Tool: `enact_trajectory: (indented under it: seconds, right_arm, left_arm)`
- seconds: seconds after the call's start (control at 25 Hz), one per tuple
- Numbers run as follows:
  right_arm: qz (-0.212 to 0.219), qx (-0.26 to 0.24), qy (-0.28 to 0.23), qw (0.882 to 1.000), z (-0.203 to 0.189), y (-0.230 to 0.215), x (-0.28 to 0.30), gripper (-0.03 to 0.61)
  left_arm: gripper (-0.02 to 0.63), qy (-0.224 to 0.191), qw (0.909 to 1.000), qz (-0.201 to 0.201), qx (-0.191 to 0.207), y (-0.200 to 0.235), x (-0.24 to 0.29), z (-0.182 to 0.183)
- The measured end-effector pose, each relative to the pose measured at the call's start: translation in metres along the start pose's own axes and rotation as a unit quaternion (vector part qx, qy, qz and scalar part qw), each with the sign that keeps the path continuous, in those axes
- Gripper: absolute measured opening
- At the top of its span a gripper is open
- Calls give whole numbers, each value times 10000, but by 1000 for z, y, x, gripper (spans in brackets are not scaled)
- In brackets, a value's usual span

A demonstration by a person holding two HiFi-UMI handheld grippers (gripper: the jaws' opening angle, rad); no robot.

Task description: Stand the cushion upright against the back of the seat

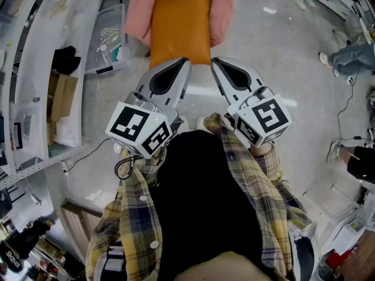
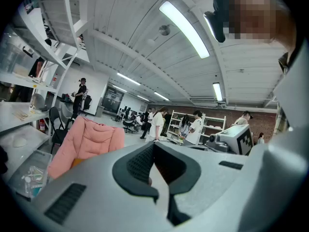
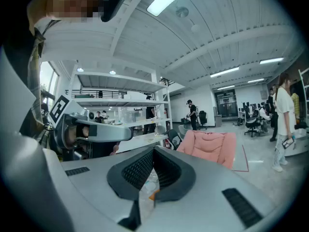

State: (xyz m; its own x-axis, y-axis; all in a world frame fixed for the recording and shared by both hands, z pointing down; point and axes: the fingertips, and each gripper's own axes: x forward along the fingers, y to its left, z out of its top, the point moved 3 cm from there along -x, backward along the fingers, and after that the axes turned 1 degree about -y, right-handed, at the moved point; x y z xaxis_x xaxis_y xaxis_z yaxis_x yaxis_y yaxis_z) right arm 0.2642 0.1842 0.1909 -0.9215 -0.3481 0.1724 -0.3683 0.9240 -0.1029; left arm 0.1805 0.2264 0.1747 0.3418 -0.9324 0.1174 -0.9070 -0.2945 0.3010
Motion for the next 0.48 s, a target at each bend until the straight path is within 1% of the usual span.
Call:
enact_trajectory:
  seconds: [0.28,0.48]
  right_arm:
    - [149,15,63,9999,-3,7,2,17]
    - [166,79,122,9998,-11,6,-9,17]
  left_arm:
    - [4,21,10000,71,-20,-1,-2,-4]
    - [3,17,9996,235,-139,-5,-5,-11]
